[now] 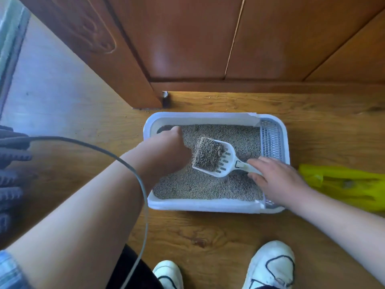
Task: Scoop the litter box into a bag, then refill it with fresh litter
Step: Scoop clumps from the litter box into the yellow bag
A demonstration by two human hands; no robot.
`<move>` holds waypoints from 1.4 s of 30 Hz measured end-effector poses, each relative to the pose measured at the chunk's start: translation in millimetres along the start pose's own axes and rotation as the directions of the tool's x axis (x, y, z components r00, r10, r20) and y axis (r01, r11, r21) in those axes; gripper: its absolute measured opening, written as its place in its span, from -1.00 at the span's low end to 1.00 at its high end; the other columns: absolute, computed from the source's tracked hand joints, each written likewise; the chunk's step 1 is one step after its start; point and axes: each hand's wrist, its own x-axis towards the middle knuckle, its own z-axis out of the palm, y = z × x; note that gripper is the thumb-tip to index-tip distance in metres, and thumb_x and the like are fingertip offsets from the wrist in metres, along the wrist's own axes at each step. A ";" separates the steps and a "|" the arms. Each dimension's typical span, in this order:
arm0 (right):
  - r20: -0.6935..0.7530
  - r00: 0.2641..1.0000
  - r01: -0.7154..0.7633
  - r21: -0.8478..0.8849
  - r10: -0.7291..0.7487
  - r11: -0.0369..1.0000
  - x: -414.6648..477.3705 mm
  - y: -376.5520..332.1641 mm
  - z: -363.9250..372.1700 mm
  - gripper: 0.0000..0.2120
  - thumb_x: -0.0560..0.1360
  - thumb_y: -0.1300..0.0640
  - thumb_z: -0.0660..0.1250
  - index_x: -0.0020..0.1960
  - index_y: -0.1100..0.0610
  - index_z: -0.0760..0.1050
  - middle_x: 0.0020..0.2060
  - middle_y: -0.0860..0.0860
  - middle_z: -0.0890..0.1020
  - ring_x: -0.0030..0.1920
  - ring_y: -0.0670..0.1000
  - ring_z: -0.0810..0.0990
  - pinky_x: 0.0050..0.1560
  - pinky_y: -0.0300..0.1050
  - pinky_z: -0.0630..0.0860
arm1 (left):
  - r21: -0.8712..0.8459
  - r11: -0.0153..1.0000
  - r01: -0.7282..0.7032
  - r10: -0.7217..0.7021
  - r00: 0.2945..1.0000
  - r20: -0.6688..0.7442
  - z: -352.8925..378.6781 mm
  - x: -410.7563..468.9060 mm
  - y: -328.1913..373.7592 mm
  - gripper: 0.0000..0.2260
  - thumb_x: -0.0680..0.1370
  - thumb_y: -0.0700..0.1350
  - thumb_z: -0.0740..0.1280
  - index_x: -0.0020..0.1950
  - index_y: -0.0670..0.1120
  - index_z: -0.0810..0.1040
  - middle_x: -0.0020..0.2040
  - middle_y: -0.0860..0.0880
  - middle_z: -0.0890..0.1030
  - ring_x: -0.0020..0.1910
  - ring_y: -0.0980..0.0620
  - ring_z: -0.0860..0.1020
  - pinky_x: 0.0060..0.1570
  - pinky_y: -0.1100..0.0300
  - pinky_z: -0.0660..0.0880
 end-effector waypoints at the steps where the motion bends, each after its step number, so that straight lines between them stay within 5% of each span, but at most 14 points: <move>1: -0.009 1.000 -0.013 0.018 0.013 1.000 -4.6 6.7 -0.1 -0.60 0.63 -0.08 0.20 0.44 -0.03 0.38 0.24 -0.10 0.52 0.27 0.00 0.47 0.22 -0.02 0.44 | 0.004 1.000 -0.019 0.019 1.000 -0.005 2.7 2.2 8.4 -0.58 0.58 -0.04 0.23 0.42 -0.09 0.32 0.18 -0.17 0.53 -0.11 -0.14 0.43 -0.12 0.12 0.39; 14: -0.006 0.988 -0.155 0.116 0.157 0.981 -45.7 32.1 3.4 -0.56 0.66 -0.07 0.15 0.51 -0.04 0.30 0.42 -0.09 0.43 0.40 0.00 0.39 0.23 -0.11 0.38 | 0.127 0.965 -0.229 0.224 0.973 0.053 27.9 17.6 85.8 -0.63 0.60 -0.05 0.19 0.39 -0.08 0.34 0.19 -0.12 0.57 -0.10 -0.07 0.48 -0.16 0.11 0.41; 21: -0.076 0.973 -0.189 0.263 0.216 0.946 -53.3 55.4 -6.4 -0.68 0.62 -0.04 0.22 0.36 -0.06 0.45 0.18 -0.09 0.56 0.18 0.05 0.55 0.07 0.09 0.53 | 0.036 0.973 -0.227 0.228 0.974 -0.008 27.4 25.0 96.2 -0.60 0.56 -0.10 0.19 0.41 -0.06 0.32 0.11 -0.10 0.57 -0.12 -0.09 0.58 -0.18 0.08 0.48; 25: -0.202 0.914 -0.287 0.290 0.351 0.913 -76.5 89.2 -20.7 -0.80 0.60 -0.01 0.24 0.18 0.01 0.51 0.02 -0.04 0.58 0.03 0.11 0.57 -0.08 0.09 0.52 | 0.012 0.967 -0.254 0.255 0.966 -0.037 27.9 22.6 110.6 -0.52 0.54 -0.09 0.19 0.47 -0.03 0.25 0.21 -0.15 0.56 -0.02 -0.16 0.59 -0.06 0.03 0.52; 29: -0.224 0.809 -0.468 0.316 0.544 0.826 -106.8 130.1 -25.7 -0.72 0.61 0.01 0.25 0.28 0.05 0.50 0.14 0.04 0.58 0.11 0.18 0.56 -0.06 0.05 0.48 | 0.032 0.948 -0.316 0.316 0.949 0.005 38.1 15.6 135.6 -0.50 0.55 -0.07 0.20 0.49 -0.03 0.23 0.36 -0.13 0.48 0.22 -0.17 0.52 0.15 -0.05 0.51; 35: -0.131 0.689 -0.691 0.179 0.713 0.700 -156.1 180.2 -9.2 -0.73 0.61 -0.07 0.19 0.26 -0.04 0.49 0.16 0.03 0.58 0.13 0.18 0.57 -0.07 0.01 0.50 | 0.088 0.897 -0.433 0.428 0.901 0.069 69.9 10.0 173.0 -0.60 0.56 -0.05 0.19 0.40 -0.01 0.29 0.23 -0.12 0.53 0.12 -0.18 0.55 0.04 -0.02 0.51; 42: 0.058 0.576 -0.817 0.019 0.816 0.576 -184.2 204.8 2.8 -0.74 0.58 -0.14 0.16 0.10 -0.04 0.53 -0.05 -0.01 0.64 0.02 0.14 0.62 -0.12 -0.06 0.51 | 0.150 0.856 -0.495 0.476 0.867 0.147 100.6 2.8 215.9 -0.63 0.58 -0.06 0.17 0.39 -0.04 0.31 0.22 -0.14 0.52 0.12 -0.19 0.54 -0.01 0.02 0.49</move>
